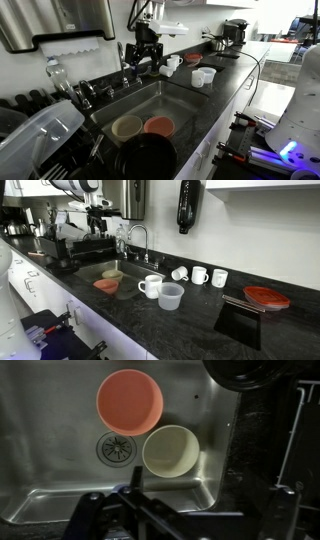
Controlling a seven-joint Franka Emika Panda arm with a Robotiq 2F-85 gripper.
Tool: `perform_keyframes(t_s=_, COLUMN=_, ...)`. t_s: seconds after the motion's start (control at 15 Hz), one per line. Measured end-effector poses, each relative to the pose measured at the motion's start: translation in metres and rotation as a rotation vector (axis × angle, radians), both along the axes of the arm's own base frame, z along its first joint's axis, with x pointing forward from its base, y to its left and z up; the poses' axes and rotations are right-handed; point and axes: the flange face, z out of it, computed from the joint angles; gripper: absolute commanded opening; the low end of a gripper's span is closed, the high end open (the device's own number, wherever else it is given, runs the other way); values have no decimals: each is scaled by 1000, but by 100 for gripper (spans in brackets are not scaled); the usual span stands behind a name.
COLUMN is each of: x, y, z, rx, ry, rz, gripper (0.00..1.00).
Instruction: Pick up the lid from the dish rack and put it inside the pink bowl in the sink
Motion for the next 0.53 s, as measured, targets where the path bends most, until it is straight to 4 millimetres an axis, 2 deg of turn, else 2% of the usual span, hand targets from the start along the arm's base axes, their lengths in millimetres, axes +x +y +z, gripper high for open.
perform_keyframes(t_s=0.27, x=6, y=46, z=27, rx=33, ry=10, rz=106, gripper=100)
perform_keyframes(t_s=0.4, x=21, y=65, z=27, rx=28, ry=5, rz=157, gripper=100)
perform_keyframes(t_s=0.53, x=42, y=80, z=19, rx=16, ry=3, rz=200, gripper=100)
